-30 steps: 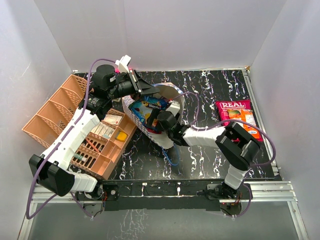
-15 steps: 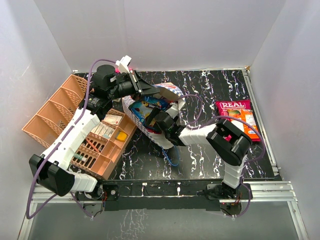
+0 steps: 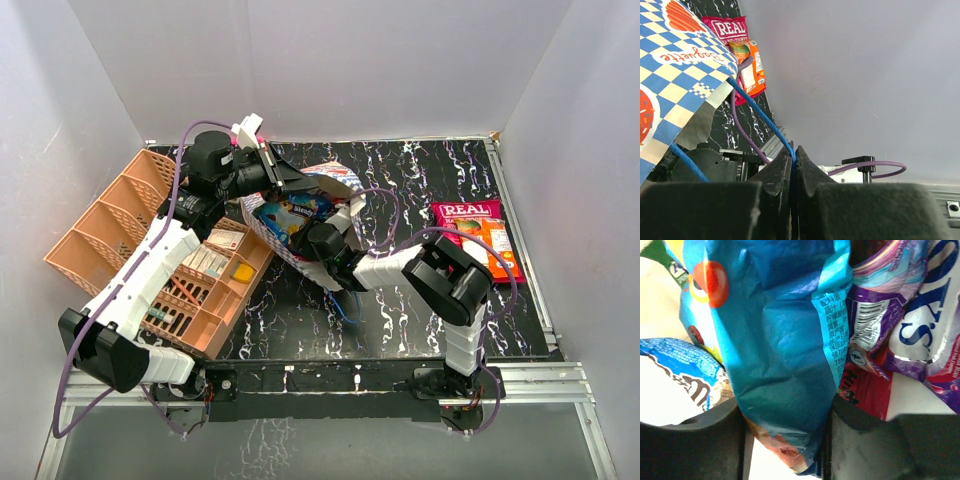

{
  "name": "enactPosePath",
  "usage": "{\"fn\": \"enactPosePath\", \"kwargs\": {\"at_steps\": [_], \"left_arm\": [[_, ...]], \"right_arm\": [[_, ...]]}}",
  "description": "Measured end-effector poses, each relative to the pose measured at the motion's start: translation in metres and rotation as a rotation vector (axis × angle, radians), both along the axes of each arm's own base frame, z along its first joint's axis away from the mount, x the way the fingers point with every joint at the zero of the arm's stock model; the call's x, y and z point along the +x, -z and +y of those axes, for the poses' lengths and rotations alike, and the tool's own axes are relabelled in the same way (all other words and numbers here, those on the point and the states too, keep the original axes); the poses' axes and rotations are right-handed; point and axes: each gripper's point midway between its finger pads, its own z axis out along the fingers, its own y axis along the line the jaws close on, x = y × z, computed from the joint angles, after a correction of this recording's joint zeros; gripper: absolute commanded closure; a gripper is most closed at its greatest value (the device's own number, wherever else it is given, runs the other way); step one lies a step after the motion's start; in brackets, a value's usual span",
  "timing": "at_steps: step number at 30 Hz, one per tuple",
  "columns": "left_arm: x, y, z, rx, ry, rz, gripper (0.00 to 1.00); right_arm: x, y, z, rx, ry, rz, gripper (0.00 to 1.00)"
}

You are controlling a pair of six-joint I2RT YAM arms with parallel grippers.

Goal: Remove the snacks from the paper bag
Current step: Pick up the snack from the paper bag.

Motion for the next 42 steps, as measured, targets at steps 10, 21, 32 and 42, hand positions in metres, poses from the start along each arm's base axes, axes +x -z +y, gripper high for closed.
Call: {"fn": "enactPosePath", "kwargs": {"at_steps": [10,21,32,42], "left_arm": [[-0.004,0.002,0.002,-0.001,0.000,-0.003,1.00],[-0.011,-0.002,0.007,-0.002,-0.009,-0.021,1.00],[-0.011,0.003,0.008,0.008,-0.013,-0.014,1.00],[-0.010,0.004,0.008,0.015,-0.016,-0.024,1.00]], "right_arm": [[-0.001,-0.016,0.001,-0.030,-0.074,-0.072,0.90],[-0.012,-0.067,-0.008,-0.058,-0.156,-0.186,0.92],[-0.032,-0.122,-0.023,-0.011,-0.190,-0.253,0.92],[-0.074,-0.148,-0.043,0.021,-0.273,-0.214,0.92]]}}
